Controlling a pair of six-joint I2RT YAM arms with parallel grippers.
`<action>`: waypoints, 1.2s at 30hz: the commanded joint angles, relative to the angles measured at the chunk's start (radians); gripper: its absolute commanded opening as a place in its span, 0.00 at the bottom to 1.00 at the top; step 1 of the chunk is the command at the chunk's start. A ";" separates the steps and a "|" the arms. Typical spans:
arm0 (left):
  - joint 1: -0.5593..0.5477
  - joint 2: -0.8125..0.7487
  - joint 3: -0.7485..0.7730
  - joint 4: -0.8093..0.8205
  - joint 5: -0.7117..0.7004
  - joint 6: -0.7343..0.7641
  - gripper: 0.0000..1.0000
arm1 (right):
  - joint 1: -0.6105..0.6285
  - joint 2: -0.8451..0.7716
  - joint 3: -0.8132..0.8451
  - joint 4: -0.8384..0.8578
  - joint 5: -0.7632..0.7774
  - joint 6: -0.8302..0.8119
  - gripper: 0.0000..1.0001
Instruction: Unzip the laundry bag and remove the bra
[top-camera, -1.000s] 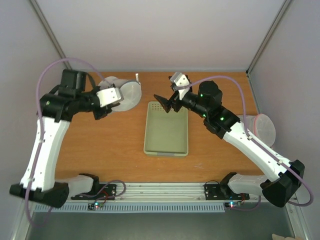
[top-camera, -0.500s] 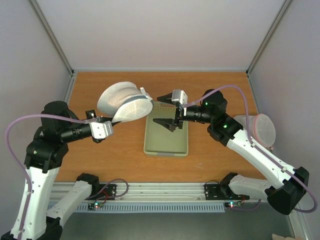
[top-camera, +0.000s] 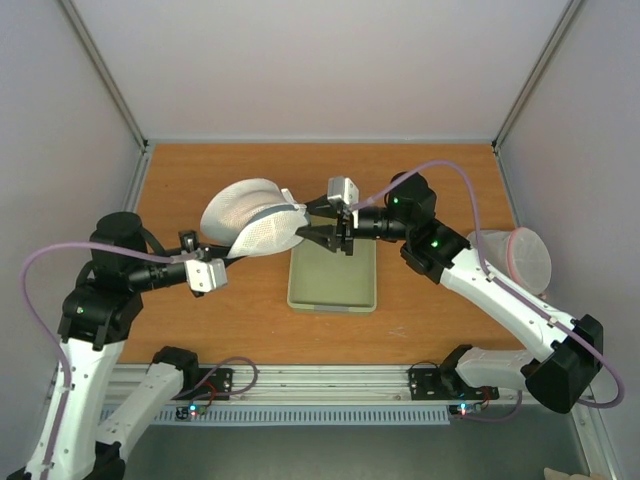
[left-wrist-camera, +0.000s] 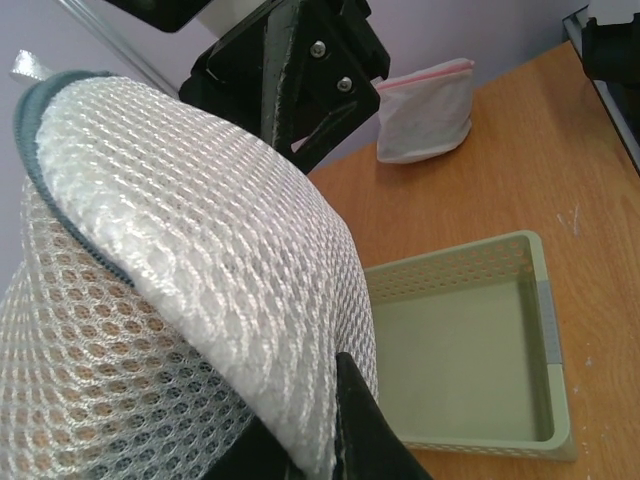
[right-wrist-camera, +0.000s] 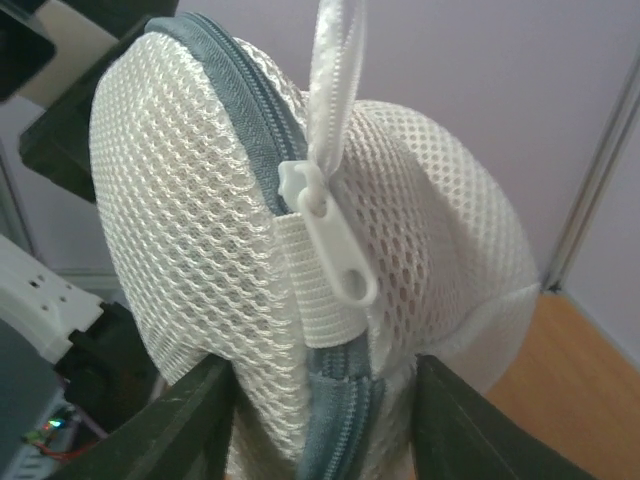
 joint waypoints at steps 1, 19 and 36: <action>-0.003 -0.016 -0.015 0.132 0.047 -0.011 0.01 | 0.017 -0.020 0.006 0.023 -0.025 -0.015 0.36; -0.003 0.010 -0.055 0.070 -0.322 -0.516 0.99 | 0.138 0.014 0.128 -0.482 0.747 -0.341 0.01; -0.107 0.103 -0.039 -0.123 -0.238 -0.273 0.65 | 0.357 0.057 0.166 -0.480 0.737 -0.387 0.01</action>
